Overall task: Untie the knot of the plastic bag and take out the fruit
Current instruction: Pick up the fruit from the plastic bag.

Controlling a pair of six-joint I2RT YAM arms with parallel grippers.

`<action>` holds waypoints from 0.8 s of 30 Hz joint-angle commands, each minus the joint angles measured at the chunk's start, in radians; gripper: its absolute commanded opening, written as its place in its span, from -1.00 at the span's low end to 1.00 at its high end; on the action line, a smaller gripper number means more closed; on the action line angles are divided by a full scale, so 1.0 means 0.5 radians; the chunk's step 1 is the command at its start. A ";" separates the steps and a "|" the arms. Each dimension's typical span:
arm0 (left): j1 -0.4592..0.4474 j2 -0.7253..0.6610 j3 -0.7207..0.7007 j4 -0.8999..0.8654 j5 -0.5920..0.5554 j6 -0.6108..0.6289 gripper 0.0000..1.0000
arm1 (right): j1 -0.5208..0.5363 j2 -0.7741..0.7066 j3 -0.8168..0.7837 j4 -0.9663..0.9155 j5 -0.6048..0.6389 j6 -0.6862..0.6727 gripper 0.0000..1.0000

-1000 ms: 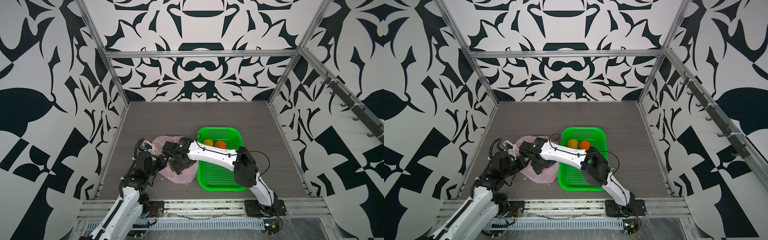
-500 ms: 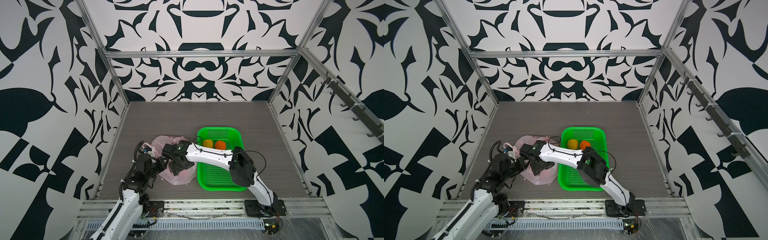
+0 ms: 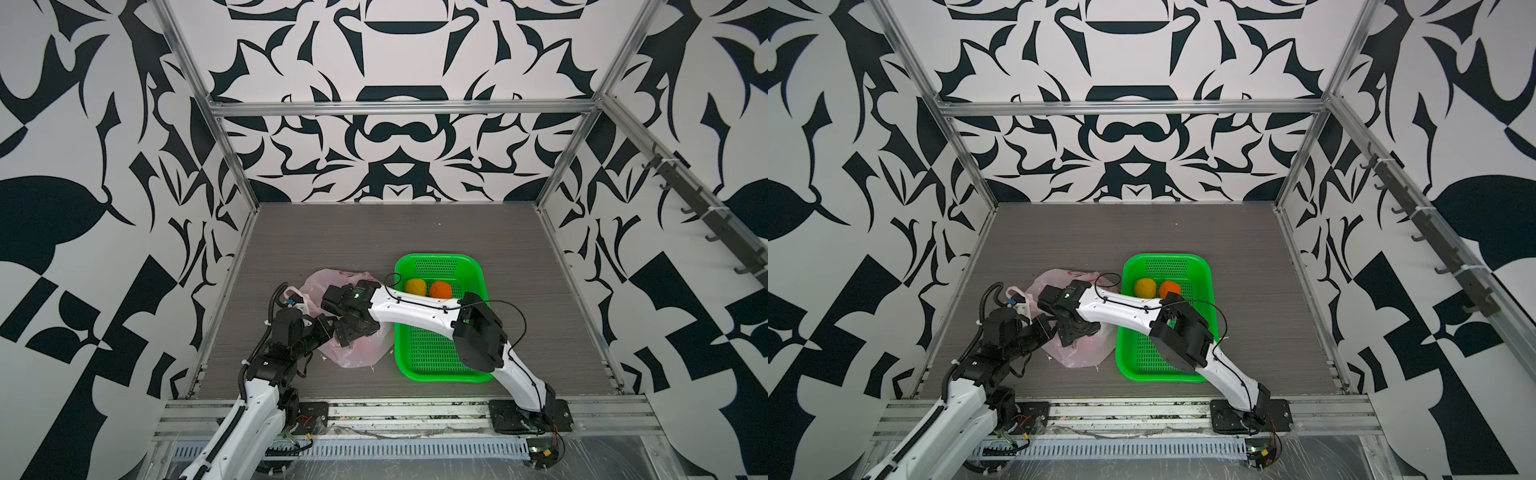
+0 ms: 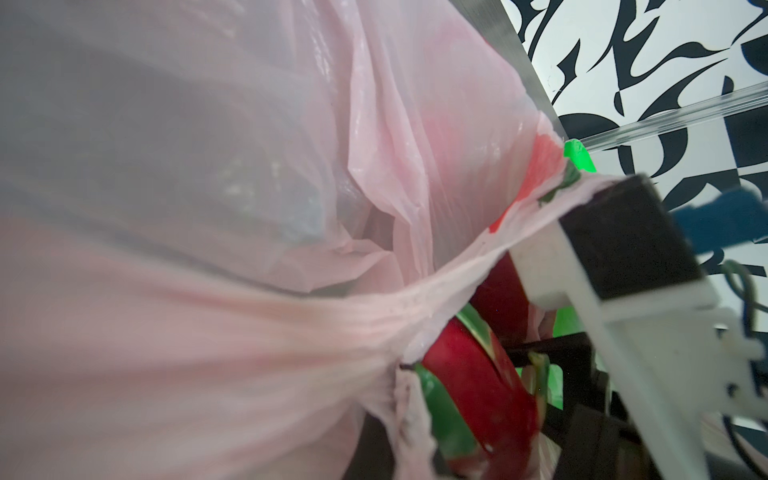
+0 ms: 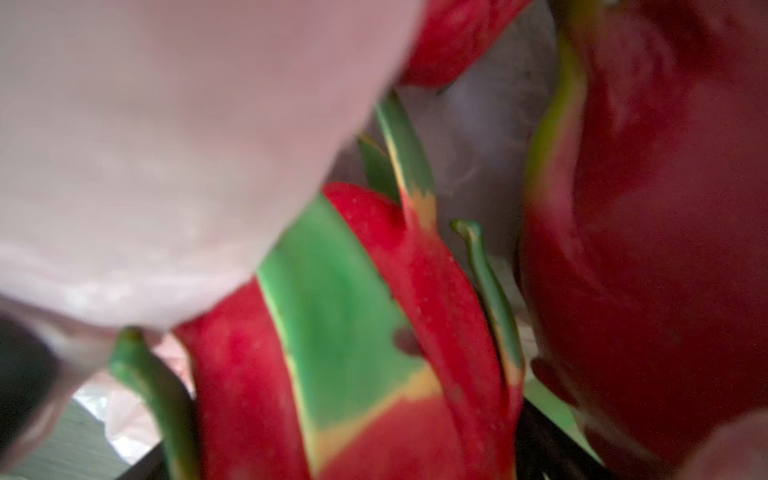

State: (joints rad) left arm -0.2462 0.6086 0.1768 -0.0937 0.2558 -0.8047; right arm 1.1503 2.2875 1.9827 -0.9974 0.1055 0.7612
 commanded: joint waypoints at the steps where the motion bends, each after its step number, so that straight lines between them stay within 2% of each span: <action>1: 0.007 -0.011 -0.044 0.009 0.022 -0.025 -1.00 | -0.034 0.001 -0.013 0.115 0.037 0.080 0.91; 16: 0.005 0.030 -0.029 0.058 0.028 -0.023 -1.00 | -0.096 0.000 0.004 0.179 0.019 0.163 0.97; 24: 0.006 0.051 -0.019 0.088 0.026 -0.026 -1.00 | -0.095 0.072 0.009 0.095 0.046 0.095 0.97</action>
State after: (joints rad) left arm -0.2462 0.6289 0.1688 -0.0692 0.2562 -0.8143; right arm 1.1095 2.2948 1.9804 -0.9184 0.0910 0.8173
